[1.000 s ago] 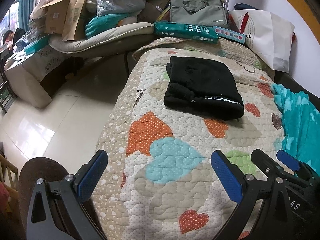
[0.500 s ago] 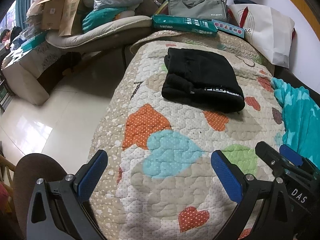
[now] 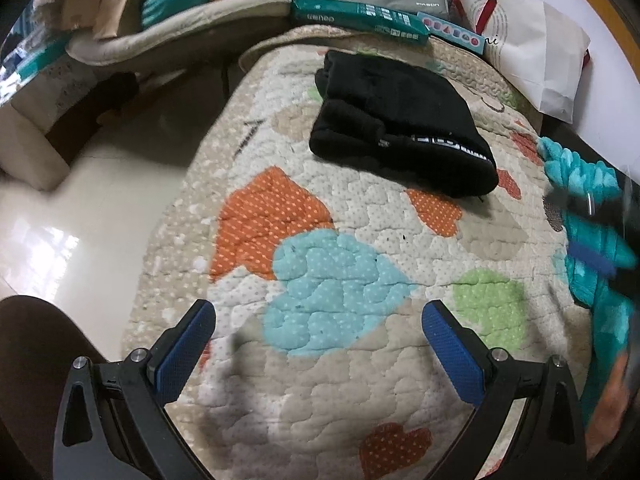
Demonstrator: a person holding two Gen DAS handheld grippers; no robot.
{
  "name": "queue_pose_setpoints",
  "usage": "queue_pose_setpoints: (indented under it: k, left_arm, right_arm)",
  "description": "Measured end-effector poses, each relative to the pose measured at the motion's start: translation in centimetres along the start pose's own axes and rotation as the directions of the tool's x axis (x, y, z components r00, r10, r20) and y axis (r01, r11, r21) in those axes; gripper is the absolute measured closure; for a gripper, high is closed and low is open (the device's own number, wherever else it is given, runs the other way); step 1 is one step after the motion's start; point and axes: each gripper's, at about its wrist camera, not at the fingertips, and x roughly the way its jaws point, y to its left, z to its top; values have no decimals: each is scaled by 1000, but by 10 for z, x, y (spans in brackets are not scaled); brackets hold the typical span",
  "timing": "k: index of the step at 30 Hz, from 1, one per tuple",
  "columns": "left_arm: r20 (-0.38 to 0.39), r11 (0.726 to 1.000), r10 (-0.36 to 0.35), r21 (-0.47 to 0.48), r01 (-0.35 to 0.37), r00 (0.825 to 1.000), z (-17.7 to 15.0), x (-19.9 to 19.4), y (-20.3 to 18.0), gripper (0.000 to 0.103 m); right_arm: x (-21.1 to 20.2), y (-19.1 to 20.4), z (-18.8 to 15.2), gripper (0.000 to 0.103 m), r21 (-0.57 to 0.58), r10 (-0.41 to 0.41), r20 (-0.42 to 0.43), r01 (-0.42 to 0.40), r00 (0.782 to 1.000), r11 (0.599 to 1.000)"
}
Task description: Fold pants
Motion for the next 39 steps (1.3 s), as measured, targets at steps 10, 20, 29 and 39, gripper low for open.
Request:
queue_pose_setpoints:
  k: [10, 20, 29, 39]
  left_arm:
    - [-16, 999, -33, -28, 33, 999, 3, 15, 17, 0]
    - [-33, 994, -63, -96, 60, 997, 8, 21, 28, 0]
    - [-23, 997, -45, -71, 44, 999, 8, 19, 22, 0]
    - [8, 999, -36, -32, 37, 999, 8, 15, 16, 0]
  right_arm:
    - [87, 37, 47, 10, -189, -155, -88, 137, 984, 972]
    - [19, 26, -5, 10, -176, -93, -93, 75, 991, 982]
    - [17, 36, -57, 10, -314, -134, -48, 112, 990, 943]
    - [17, 31, -54, 10, -289, -140, -28, 127, 990, 949]
